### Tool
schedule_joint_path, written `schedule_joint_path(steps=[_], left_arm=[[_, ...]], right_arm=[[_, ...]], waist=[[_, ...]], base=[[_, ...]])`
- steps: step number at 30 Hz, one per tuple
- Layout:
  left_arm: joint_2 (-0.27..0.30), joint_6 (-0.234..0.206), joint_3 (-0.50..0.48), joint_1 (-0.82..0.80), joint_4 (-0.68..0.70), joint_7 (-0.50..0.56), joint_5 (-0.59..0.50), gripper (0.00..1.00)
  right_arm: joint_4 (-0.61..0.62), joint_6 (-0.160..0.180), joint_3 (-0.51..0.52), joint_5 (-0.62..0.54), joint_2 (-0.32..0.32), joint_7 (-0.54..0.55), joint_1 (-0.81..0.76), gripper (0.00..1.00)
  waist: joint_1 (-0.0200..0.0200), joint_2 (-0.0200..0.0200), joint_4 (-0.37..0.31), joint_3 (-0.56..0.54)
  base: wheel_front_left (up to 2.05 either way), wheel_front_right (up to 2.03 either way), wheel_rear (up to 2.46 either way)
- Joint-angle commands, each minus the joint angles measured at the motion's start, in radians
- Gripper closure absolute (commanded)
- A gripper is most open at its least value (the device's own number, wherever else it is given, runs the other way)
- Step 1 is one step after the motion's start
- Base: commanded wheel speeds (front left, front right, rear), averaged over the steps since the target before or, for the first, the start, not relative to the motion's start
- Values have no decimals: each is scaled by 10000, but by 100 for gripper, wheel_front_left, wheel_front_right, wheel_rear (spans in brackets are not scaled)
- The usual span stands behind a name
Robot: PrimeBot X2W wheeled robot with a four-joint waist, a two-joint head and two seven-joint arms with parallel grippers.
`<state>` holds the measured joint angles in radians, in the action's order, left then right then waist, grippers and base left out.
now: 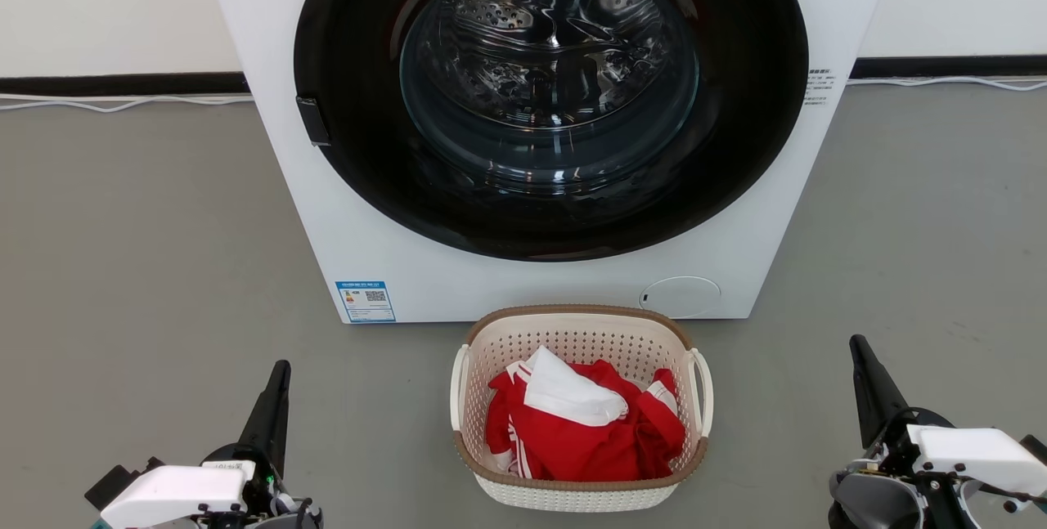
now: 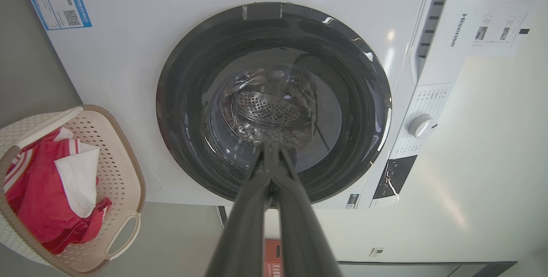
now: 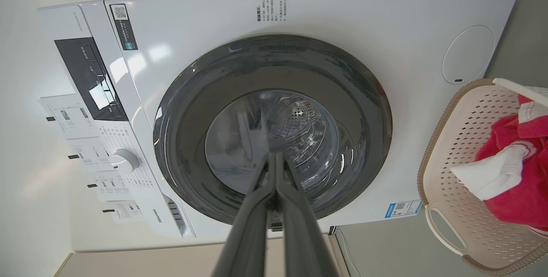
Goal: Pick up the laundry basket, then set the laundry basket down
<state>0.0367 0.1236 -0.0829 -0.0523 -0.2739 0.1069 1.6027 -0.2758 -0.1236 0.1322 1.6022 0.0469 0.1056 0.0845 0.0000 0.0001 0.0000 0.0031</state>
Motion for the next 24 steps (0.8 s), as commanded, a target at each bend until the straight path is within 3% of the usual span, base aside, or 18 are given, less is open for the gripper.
schedule_joint_path(steps=[1,13,14,24], left_arm=[[135,71,-305,-556,290,60,62,100],[135,71,-305,-556,290,60,62,100],[-4,-2,2,17,-34,-5,-1,0],[-95,-1,145,360,-402,-178,26,0]], right_arm=[[311,-71,-188,68,33,74,234,100],[311,-71,-188,68,33,74,234,100],[-37,2,-6,-1,0,-1,-13,0],[-317,2,-92,10,-70,-135,-285,0]], waist=[[0,-1,0,0],[0,-1,0,0],[0,-1,0,0],[18,-1,3,4]], base=[[0,0,0],[0,0,0],[0,0,0],[0,0,0]])
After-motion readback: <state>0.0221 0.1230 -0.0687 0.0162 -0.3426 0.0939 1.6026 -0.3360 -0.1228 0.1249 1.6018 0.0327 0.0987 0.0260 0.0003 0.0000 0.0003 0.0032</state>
